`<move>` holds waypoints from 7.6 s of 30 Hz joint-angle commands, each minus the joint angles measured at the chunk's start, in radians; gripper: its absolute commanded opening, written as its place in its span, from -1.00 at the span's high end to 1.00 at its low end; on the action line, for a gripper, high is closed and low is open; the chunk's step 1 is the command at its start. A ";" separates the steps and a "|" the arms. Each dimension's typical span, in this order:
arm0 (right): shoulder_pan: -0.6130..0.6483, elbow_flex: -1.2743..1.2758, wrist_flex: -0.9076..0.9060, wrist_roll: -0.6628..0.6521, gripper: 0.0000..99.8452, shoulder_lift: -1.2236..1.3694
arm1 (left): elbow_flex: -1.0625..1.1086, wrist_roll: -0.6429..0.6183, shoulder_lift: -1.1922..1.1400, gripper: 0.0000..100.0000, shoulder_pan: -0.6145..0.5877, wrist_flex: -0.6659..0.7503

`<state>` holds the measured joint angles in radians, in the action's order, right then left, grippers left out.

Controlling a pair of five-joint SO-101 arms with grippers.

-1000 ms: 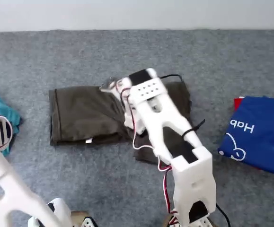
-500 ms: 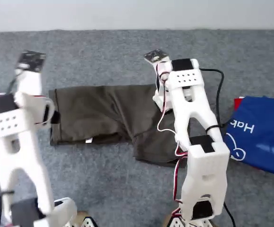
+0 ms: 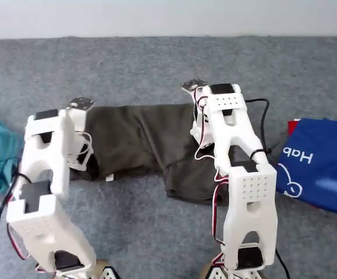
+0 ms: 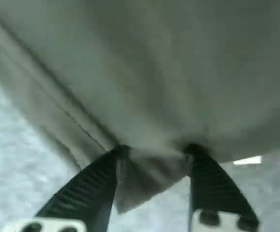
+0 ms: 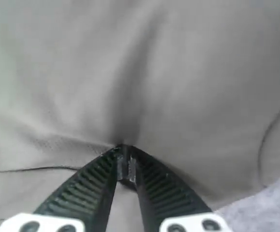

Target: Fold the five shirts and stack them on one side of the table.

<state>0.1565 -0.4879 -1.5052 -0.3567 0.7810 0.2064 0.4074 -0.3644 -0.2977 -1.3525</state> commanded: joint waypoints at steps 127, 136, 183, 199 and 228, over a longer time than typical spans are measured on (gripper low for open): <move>-0.526 0.789 -0.291 0.029 0.95 -1.629 | -0.631 -0.143 -0.258 0.48 1.048 -0.293; -0.526 0.789 -0.289 0.029 0.95 -1.629 | -0.757 -0.167 -0.466 0.64 1.048 -0.288; -0.526 0.790 -0.289 0.032 0.95 -1.620 | -1.208 -0.095 -0.562 0.59 0.713 -0.192; -0.526 0.790 -0.289 0.037 0.95 -1.620 | -1.176 -0.097 -0.273 0.60 0.885 -0.405; -0.521 0.872 -0.280 0.031 0.95 -1.629 | -1.440 0.087 -0.597 0.68 0.657 -0.399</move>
<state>-0.3575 0.3867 -1.7553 -0.3168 -0.8347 -1.0733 0.4872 -0.9567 0.3652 -1.7238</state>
